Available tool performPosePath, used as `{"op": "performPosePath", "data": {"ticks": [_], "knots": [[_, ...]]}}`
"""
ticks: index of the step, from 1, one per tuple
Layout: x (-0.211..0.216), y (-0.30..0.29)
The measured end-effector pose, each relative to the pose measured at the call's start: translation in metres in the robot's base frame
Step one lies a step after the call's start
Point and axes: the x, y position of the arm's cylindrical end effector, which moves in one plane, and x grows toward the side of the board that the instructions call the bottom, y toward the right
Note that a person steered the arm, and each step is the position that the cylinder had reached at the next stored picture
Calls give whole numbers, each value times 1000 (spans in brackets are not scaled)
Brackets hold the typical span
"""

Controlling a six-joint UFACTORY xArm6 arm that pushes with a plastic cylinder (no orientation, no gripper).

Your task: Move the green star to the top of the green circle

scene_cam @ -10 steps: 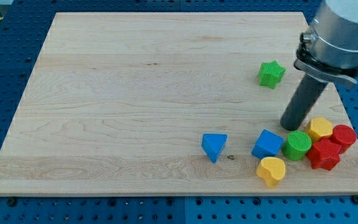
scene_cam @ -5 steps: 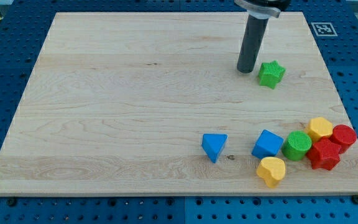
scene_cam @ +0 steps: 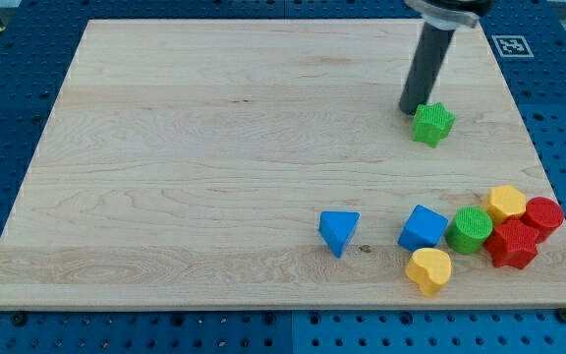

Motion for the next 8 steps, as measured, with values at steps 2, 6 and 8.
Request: {"op": "performPosePath", "data": {"ticks": [2, 6, 8], "knots": [[13, -19], [-39, -17], [-29, 12]]}}
